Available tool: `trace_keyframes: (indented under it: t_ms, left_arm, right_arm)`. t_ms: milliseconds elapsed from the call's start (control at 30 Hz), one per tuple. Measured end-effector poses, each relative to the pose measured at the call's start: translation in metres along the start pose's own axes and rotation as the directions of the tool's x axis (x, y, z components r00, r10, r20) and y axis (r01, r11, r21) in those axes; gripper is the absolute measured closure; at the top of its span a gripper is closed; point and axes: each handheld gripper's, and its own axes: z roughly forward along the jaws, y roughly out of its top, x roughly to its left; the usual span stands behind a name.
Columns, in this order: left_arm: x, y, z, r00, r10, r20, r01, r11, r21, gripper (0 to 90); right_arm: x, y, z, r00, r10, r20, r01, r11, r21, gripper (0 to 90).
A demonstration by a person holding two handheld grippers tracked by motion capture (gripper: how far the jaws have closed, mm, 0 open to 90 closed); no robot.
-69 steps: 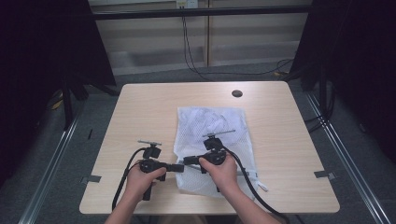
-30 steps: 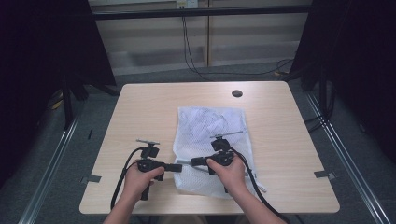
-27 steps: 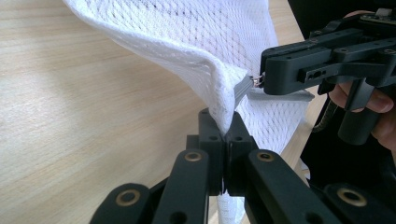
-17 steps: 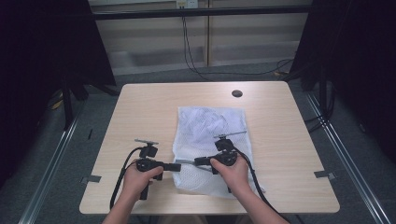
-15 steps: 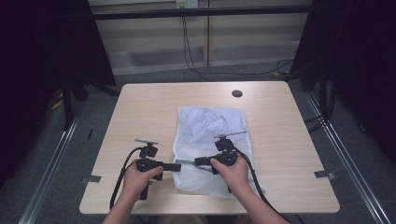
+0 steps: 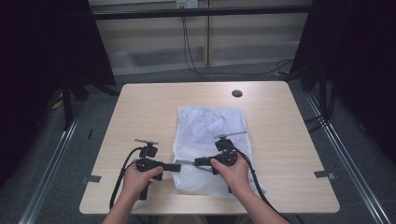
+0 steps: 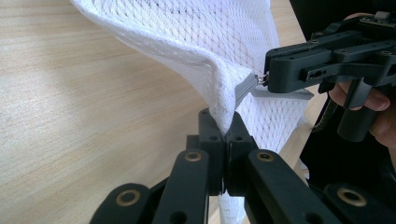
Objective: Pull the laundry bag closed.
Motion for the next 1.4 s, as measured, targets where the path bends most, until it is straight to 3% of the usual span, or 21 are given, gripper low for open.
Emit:
trace_keyframes:
  t_ms: [533, 600, 800, 867, 1100, 1200, 1400]
  left_arm:
    - [0.0002, 0.0007, 0.0001, 1.0000, 0.000, -0.005, 0.000, 0.9999, 0.012, 89.0]
    - [0.0002, 0.0006, -0.0005, 0.9999, -0.013, 0.002, 0.013, 0.9998, 0.012, 89.0]
    - [0.0005, 0.0011, -0.0006, 1.0000, -0.001, -0.001, 0.001, 0.9998, 0.021, 89.0]
    - [-0.0003, 0.0009, -0.0012, 0.9998, -0.020, -0.010, 0.020, 0.9997, 0.013, 89.0]
    - [0.0024, 0.0010, -0.0041, 0.9998, -0.017, -0.006, 0.017, 0.9998, 0.011, 89.1]
    - [-0.0005, 0.0009, -0.0029, 0.9991, -0.042, -0.009, 0.042, 0.9991, -0.001, 89.0]
    - [-0.0007, 0.0008, -0.0028, 0.9987, -0.051, 0.000, 0.051, 0.9987, -0.002, 89.0]
  right_arm:
    - [-0.0024, -0.0010, -0.0024, 1.0000, 0.004, -0.007, -0.004, 1.000, 0.002, 86.9]
    - [-0.0029, -0.0010, -0.0028, 1.0000, 0.002, -0.001, -0.002, 1.000, 0.005, 86.9]
    - [-0.0032, -0.0015, -0.0034, 1.0000, 0.001, -0.005, -0.001, 1.000, 0.003, 86.9]
    - [-0.0036, -0.0019, -0.0037, 1.0000, -0.001, -0.003, 0.001, 1.000, 0.003, 86.9]
    - [-0.0070, -0.0027, -0.0084, 0.9999, 0.012, 0.002, -0.012, 1.000, -0.001, 86.9]
    - [-0.0075, -0.0028, -0.0080, 1.0000, 0.009, 0.003, -0.009, 1.000, 0.000, 86.9]
    - [-0.0077, -0.0035, -0.0090, 1.0000, 0.003, 0.002, -0.003, 1.000, 0.002, 86.9]
